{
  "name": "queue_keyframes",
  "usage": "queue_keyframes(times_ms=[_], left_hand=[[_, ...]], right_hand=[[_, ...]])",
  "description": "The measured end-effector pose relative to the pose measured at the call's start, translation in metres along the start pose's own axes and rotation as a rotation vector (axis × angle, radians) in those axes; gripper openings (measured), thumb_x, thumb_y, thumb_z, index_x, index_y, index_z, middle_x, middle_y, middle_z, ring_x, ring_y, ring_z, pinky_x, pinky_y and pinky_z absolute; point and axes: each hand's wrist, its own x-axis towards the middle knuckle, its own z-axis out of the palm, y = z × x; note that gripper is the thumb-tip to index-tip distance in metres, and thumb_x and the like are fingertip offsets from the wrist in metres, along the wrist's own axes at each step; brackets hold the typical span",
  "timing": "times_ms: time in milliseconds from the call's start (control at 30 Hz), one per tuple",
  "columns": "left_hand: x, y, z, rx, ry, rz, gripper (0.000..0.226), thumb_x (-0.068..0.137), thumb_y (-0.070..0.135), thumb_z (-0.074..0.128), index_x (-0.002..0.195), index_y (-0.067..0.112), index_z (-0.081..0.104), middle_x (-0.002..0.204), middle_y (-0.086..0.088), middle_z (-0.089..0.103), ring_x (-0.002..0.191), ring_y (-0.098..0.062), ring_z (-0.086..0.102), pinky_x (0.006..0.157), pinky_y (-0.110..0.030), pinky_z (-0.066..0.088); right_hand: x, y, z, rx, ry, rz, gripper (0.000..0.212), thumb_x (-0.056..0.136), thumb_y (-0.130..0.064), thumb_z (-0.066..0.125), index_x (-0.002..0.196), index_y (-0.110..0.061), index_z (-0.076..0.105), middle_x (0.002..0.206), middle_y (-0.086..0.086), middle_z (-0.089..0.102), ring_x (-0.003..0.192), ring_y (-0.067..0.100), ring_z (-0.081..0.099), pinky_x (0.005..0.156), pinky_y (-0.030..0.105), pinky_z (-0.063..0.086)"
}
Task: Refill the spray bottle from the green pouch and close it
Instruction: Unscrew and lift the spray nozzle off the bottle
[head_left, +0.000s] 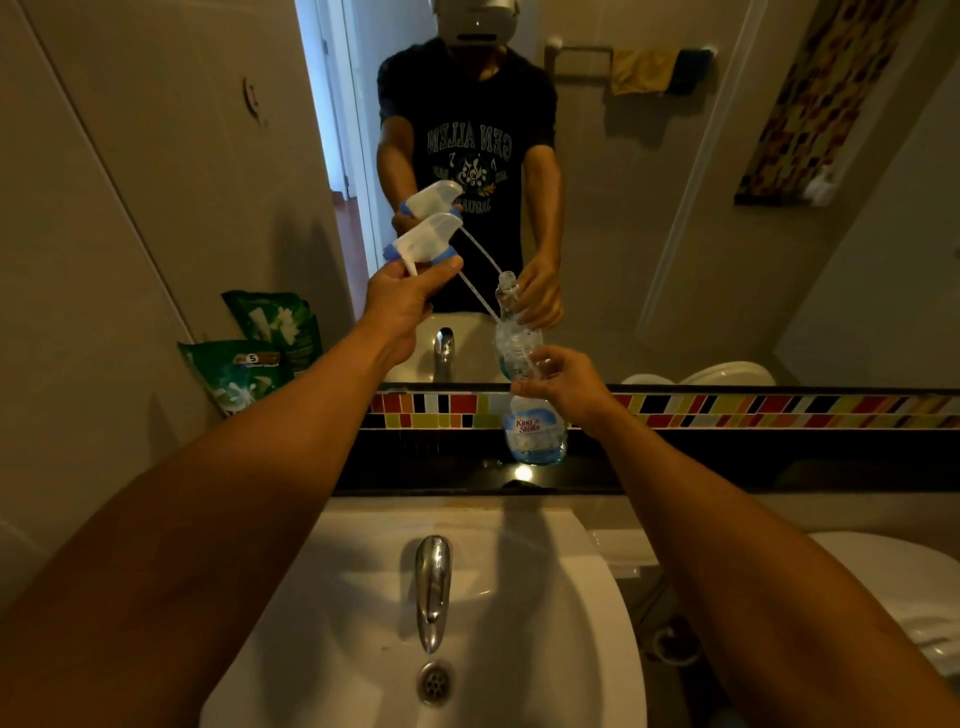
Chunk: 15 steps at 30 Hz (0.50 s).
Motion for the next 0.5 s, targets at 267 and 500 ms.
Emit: queue_keyframes(times_ms=[267, 500], left_hand=[[0.001, 0.013, -0.013, -0.099, 0.033, -0.021, 0.05, 0.086, 0.021, 0.078, 0.132, 0.016, 0.059, 0.127, -0.003, 0.068, 0.118, -0.017, 0.064, 0.11, -0.046, 0.041], [-0.003, 0.019, -0.018, -0.143, 0.051, -0.023, 0.056, 0.088, 0.022, 0.075, 0.139, 0.016, 0.052, 0.132, -0.005, 0.065, 0.118, -0.016, 0.063, 0.107, -0.044, 0.04]], right_hand=[[-0.011, -0.001, -0.01, -0.022, 0.015, 0.016, 0.052, 0.083, -0.017, 0.084, 0.13, -0.011, 0.062, 0.111, 0.012, 0.07, 0.102, 0.027, 0.07, 0.082, 0.032, 0.058], [-0.017, -0.004, -0.014, -0.036, 0.011, 0.03, 0.045, 0.084, -0.017, 0.083, 0.124, -0.014, 0.063, 0.107, 0.011, 0.07, 0.099, 0.026, 0.07, 0.086, 0.037, 0.059]])
